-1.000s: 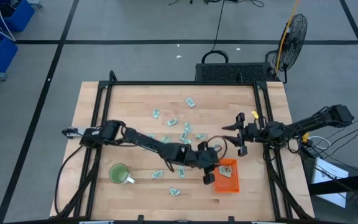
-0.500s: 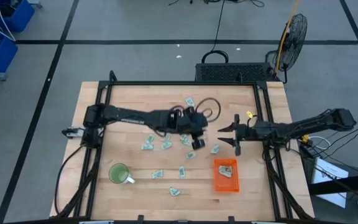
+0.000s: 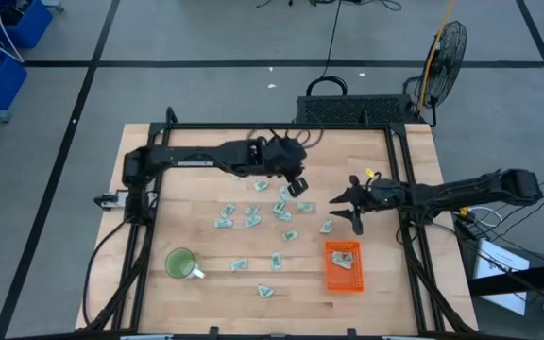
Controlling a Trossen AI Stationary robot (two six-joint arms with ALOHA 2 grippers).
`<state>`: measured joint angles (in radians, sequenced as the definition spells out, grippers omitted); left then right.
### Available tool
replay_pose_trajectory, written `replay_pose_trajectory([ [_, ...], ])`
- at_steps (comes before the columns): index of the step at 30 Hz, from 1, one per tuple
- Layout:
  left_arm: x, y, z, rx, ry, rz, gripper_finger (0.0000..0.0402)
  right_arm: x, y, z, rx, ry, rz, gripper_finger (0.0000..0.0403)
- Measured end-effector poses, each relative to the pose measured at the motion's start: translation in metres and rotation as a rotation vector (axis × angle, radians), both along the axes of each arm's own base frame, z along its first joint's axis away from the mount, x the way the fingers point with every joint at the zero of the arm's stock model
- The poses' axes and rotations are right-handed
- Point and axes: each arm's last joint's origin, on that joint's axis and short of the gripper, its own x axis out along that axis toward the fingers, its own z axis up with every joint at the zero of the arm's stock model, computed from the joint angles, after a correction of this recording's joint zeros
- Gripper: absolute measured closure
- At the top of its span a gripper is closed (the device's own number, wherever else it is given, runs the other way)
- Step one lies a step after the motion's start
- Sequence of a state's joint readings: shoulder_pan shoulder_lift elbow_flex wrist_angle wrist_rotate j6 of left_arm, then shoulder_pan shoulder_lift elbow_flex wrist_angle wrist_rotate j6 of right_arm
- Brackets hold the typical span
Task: Pick and place Stevia / Truvia into bins
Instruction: Put the stevia packet into the orange basket
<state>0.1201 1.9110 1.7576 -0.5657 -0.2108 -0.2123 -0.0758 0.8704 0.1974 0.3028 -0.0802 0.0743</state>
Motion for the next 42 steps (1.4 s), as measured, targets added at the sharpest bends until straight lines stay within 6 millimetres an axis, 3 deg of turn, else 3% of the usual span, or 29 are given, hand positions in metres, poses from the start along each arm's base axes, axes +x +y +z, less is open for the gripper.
replay_pose_trajectory([
  [7, -0.032, -0.004, 0.053, 0.06, -0.115, 0.012, 0.033, 0.042, -0.007, 0.004, -0.023, 0.167, 0.033, 0.0248],
  [12, -0.049, -0.011, 0.072, 0.089, -0.134, 0.024, 0.033, 0.05, 0.001, -0.005, -0.011, 0.406, 0.084, 0.0248],
  [21, -0.05, -0.021, 0.065, 0.116, -0.048, -0.031, 0.033, 0.044, 0.011, -0.002, 0.023, 0.49, 0.148, 0.0248],
  [31, -0.049, -0.026, 0.057, 0.115, 0.014, -0.043, 0.033, 0.052, 0.011, -0.026, 0.005, 0.582, 0.101, 0.0251],
  [35, -0.05, -0.026, 0.057, 0.114, 0.017, -0.043, 0.033, 0.052, 0.01, -0.03, -0.016, 0.61, 0.073, 0.0282],
  [42, -0.05, -0.026, 0.057, 0.113, 0.018, -0.042, 0.033, 0.049, 0.01, -0.022, -0.005, 0.571, 0.057, 0.0387],
])
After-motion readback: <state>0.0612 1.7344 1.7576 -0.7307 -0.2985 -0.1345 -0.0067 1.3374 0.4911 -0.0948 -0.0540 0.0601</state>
